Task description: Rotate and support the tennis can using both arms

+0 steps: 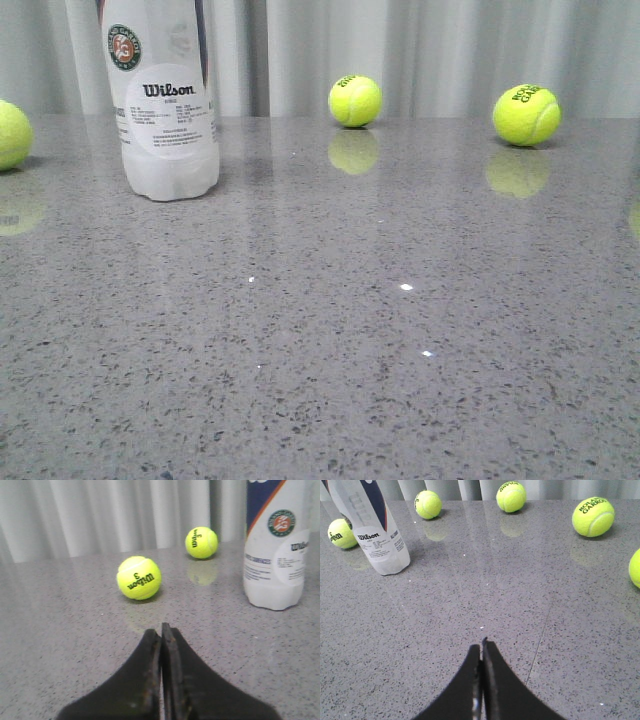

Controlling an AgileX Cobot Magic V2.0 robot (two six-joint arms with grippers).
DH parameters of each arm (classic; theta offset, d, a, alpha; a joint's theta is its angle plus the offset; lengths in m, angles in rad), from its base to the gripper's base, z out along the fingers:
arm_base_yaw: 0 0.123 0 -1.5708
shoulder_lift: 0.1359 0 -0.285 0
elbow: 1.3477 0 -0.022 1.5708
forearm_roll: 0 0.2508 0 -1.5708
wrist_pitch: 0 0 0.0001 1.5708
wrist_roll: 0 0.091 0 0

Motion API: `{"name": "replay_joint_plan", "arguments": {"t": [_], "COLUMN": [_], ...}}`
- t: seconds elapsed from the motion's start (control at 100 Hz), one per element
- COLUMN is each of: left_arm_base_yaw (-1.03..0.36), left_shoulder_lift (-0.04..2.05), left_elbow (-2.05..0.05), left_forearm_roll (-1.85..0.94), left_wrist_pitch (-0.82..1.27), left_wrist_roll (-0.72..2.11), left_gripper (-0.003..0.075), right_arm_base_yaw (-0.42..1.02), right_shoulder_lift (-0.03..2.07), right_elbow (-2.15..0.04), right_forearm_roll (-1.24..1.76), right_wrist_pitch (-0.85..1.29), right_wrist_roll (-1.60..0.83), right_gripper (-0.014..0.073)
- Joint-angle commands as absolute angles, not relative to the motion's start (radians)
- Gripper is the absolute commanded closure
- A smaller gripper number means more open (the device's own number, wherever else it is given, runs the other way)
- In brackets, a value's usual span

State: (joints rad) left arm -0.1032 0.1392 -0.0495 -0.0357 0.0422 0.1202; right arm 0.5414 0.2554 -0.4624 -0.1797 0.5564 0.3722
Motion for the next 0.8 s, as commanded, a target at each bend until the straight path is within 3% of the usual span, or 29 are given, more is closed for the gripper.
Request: {"name": "replay_joint_plan", "arguments": {"t": [0.0, 0.13, 0.2, 0.79], "left_arm_base_yaw": [-0.067, -0.048, -0.048, -0.053], "left_shoulder_lift": [0.101, 0.008, -0.051, -0.044], "left_elbow": [-0.033, 0.047, 0.045, 0.045], "left_forearm_roll": [-0.049, -0.049, -0.047, -0.036], "left_wrist_pitch": [-0.062, -0.062, 0.041, 0.035], "left_wrist_roll": [0.12, 0.095, 0.095, 0.095], "left_gripper": [0.0741, 0.0741, 0.0741, 0.0741], "right_arm_base_yaw": [0.537, 0.537, 0.537, 0.537], "right_shoulder_lift": [0.265, 0.265, 0.265, 0.265], "right_elbow": [-0.49, -0.49, -0.49, -0.49], "right_forearm_roll": [-0.2, -0.2, -0.2, -0.2], "right_wrist_pitch": [0.478, 0.478, 0.479, 0.482], "right_wrist_roll": [0.37, 0.37, 0.37, 0.37], "right_gripper": [0.0659, 0.0659, 0.0659, 0.0659]}}
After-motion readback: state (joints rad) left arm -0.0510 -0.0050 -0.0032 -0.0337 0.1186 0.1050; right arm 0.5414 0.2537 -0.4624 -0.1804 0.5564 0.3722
